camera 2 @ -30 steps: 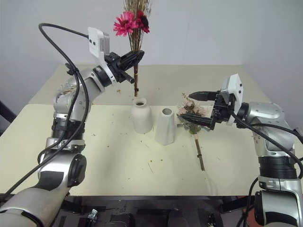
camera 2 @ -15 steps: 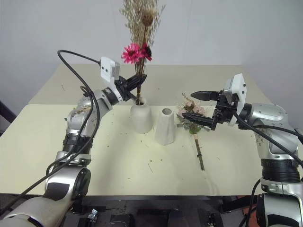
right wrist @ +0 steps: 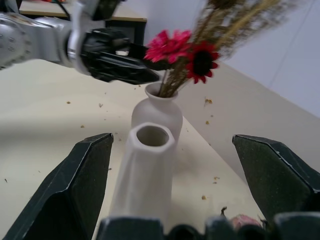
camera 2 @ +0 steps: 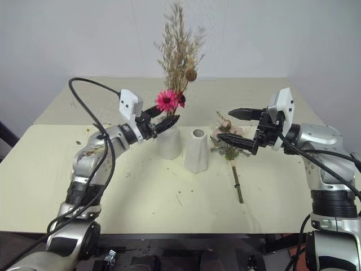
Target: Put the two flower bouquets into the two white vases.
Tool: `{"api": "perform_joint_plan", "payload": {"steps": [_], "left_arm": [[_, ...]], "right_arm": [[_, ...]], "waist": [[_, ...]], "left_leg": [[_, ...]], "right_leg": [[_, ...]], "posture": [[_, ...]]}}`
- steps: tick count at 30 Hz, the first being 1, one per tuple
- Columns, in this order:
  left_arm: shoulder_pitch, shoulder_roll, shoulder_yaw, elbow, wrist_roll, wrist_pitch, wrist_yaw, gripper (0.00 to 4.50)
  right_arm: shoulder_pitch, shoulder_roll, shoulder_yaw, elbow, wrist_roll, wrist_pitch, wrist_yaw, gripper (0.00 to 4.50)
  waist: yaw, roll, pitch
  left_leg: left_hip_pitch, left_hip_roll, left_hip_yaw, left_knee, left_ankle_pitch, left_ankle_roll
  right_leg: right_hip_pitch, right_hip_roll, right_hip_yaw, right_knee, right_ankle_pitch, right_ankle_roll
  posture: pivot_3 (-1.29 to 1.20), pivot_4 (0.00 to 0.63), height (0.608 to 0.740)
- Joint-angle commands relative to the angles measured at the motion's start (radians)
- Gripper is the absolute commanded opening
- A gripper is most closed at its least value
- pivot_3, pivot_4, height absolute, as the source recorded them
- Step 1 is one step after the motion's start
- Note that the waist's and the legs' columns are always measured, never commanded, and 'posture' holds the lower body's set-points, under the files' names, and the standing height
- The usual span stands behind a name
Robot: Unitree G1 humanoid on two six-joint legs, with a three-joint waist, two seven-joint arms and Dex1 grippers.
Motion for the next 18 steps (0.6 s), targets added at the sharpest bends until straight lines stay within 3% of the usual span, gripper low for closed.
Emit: {"api": "perform_joint_plan", "payload": {"steps": [1,5,11,18], "left_arm": [[0.02,0.069,0.034,-0.142,-0.054,0.073,-0.021,4.47],[0.059,0.176,0.064,-0.224,-0.112,0.133,-0.076,4.47],[0.028,0.246,0.106,-0.229,-0.161,0.143,-0.108,4.47],[-0.005,0.389,0.138,-0.251,-0.333,0.2,-0.334,4.47]], "right_arm": [[-0.031,-0.004,-0.009,0.007,-0.004,-0.033,0.007,4.5],[-0.045,-0.004,0.001,0.047,-0.02,-0.041,0.011,4.5],[-0.068,-0.009,0.013,0.094,-0.05,-0.041,0.005,4.5],[-0.047,-0.068,0.023,0.127,-0.107,0.043,-0.034,4.5]], "waist": [[0.001,0.0,0.0],[-0.003,0.0,0.0],[0.003,0.0,0.0],[0.001,0.0,0.0]], "left_leg": [[0.0,0.0,0.0,0.0,0.0,0.0],[0.0,0.0,0.0,0.0,0.0,0.0],[0.0,0.0,0.0,0.0,0.0,0.0],[-0.001,0.0,0.0,0.0,0.0,0.0]], "right_leg": [[0.0,0.0,0.0,0.0,0.0,0.0],[0.0,0.0,0.0,0.0,0.0,0.0],[0.001,0.0,0.0,-0.001,0.0,0.001],[0.0,0.0,0.0,-0.001,0.0,0.0]], "posture": [[0.0,0.15,0.74],[0.0,0.15,0.74],[0.0,0.15,0.74],[0.0,0.15,0.74]]}}
